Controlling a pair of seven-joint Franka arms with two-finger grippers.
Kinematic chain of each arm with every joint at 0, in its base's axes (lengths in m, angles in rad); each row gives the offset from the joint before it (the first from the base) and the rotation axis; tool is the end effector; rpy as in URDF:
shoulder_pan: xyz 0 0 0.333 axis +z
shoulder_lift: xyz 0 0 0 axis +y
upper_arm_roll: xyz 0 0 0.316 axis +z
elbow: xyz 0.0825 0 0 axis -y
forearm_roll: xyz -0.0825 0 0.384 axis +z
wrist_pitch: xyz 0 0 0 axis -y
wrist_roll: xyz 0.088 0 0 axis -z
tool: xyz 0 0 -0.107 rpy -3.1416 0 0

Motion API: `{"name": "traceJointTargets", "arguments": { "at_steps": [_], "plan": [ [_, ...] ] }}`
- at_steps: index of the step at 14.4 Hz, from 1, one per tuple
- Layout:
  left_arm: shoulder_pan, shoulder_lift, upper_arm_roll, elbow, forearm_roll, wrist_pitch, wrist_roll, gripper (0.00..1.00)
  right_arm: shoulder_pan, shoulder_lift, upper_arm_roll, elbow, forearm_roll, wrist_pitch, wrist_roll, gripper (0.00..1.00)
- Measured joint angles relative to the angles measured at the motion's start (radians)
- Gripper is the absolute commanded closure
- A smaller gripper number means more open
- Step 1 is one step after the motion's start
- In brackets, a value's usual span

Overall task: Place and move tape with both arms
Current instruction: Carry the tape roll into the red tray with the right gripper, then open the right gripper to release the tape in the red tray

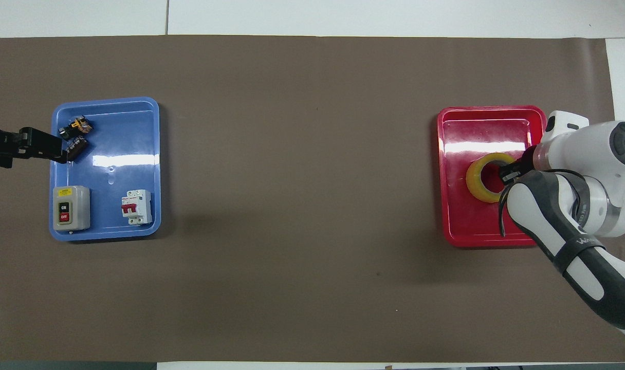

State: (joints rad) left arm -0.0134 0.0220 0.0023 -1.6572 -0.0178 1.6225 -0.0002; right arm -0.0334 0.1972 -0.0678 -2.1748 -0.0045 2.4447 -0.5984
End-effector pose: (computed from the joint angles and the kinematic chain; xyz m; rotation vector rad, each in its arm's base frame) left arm 0.5618 -0.0081 0.5758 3.1229 -0.0148 -0.0887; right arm 0.5620 -0.0567 0.3083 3.0025 0.7704 0.0979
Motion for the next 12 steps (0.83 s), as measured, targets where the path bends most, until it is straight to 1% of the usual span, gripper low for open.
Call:
{"name": "traceJointTargets", "arguments": {
  "at_steps": [5, 8, 10, 12],
  "plan": [
    [0.0, 0.0, 0.0, 0.0, 0.0, 0.0, 0.0, 0.0, 0.0, -0.007, 0.002, 0.013, 0.0, -0.003, 0.0, 0.0],
    [0.0, 0.0, 0.0, 0.0, 0.0, 0.0, 0.0, 0.0, 0.011, -0.027, 0.013, 0.083, 0.0, -0.053, 0.024, 0.0],
    [0.0, 0.0, 0.0, 0.0, 0.0, 0.0, 0.0, 0.0, 0.048, -0.042, 0.015, 0.134, 0.0, -0.108, 0.105, 0.0],
    [0.0, 0.0, 0.0, 0.0, 0.0, 0.0, 0.0, 0.0, 0.088, -0.059, 0.015, 0.164, -0.033, -0.15, 0.222, 0.0]
  ]
}}
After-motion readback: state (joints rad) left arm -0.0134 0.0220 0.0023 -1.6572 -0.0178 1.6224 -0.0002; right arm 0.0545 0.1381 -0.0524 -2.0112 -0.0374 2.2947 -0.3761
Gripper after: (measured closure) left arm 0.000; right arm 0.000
